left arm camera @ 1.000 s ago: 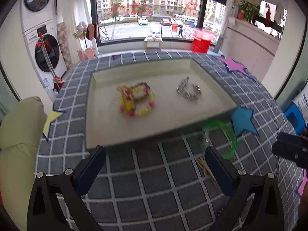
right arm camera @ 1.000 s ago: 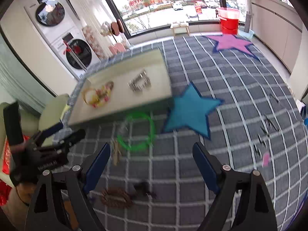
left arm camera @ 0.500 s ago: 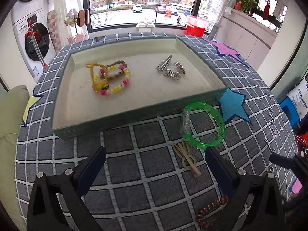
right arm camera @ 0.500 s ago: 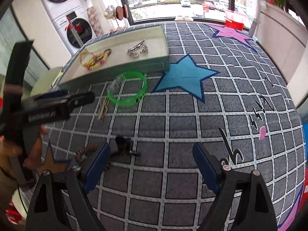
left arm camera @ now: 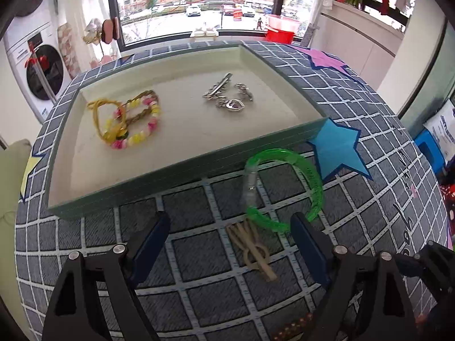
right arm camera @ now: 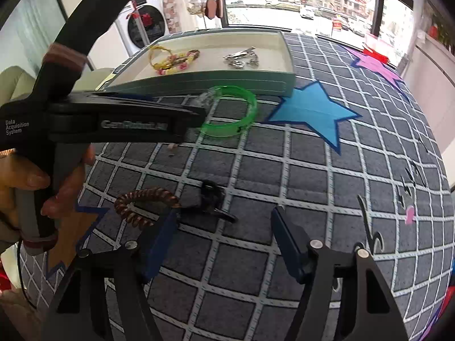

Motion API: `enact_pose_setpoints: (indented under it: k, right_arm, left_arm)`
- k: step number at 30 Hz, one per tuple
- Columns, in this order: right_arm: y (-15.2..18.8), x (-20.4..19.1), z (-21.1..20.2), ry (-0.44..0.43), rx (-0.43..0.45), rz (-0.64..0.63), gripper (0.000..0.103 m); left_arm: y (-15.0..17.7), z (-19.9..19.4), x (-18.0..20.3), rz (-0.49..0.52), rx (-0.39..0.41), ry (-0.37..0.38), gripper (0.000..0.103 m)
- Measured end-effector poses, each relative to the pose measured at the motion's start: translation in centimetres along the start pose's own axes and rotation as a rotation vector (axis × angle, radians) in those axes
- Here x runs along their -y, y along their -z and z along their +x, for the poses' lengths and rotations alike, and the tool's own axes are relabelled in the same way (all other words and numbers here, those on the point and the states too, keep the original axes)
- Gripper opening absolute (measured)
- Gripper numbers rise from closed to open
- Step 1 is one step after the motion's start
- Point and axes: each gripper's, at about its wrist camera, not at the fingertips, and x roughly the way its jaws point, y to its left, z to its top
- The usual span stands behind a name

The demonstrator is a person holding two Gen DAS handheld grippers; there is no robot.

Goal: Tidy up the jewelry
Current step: 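Move both tools back to the jewelry on the tablecloth, then grasp the black claw hair clip with the right tool while the left tool grasps the green bangle, then carry the claw clip with the right tool while the left tool carries the green bangle to the tray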

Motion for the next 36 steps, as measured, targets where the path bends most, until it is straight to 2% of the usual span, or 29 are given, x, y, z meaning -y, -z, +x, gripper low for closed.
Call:
enact_pose_setpoints:
  k: [3, 5, 7, 8, 10, 12, 14, 17, 19, 27, 36]
  right_arm:
    - [-0.1, -0.4, 0.2, -0.014, 0.013, -0.012, 0.066]
    - [-0.2, -0.6, 0.2, -0.030, 0.019, -0.016, 0.059]
    - [-0.2, -0.9, 0.3, -0.041, 0.021, -0.019, 0.051]
    - [-0.2, -1.1, 0.3, -0.045, 0.021, -0.019, 0.050]
    - [0.0, -1.3, 0.3, -0.051, 0.024, -0.019, 0.046]
    - [0.1, -1.3, 0.2, -0.056, 0.028, -0.014, 0.038]
    - [0.2, -1.2, 0.2, -0.054, 0.031, -0.008, 0.038]
    - [0.4, -1.1, 0.0, -0.041, 0.038, -0.003, 0.037]
    - [0.3, -0.8, -0.2, -0.032, 0.046, 0.007, 0.037]
    - [0.5, 0.2, -1.3, -0.029, 0.054, 0.045, 0.037]
    - [0.5, 1.7, -2.0, -0.040, 0.054, 0.115, 0.037]
  left_arm:
    - [-0.2, 0.1, 0.4, 0.007, 0.000, 0.007, 0.093]
    - [-0.4, 0.1, 0.7, 0.011, 0.004, 0.021, 0.084]
    - [-0.6, 0.2, 0.8, 0.016, -0.001, 0.021, 0.083]
    - [-0.6, 0.2, 0.9, 0.020, -0.001, 0.020, 0.081]
    - [-0.6, 0.3, 1.0, 0.027, -0.006, 0.022, 0.070]
    - [-0.6, 0.5, 1.1, 0.024, -0.012, 0.032, 0.069]
    - [-0.6, 0.6, 1.2, 0.024, -0.016, 0.044, 0.052]
    - [-0.5, 0.9, 1.3, 0.032, -0.023, 0.043, 0.034]
    - [-0.4, 0.7, 1.4, 0.045, -0.014, 0.040, 0.026]
    - [0.1, -0.4, 1.2, 0.031, 0.013, 0.068, 0.026]
    - [0.3, -3.5, 0.8, 0.017, 0.074, 0.097, 0.026]
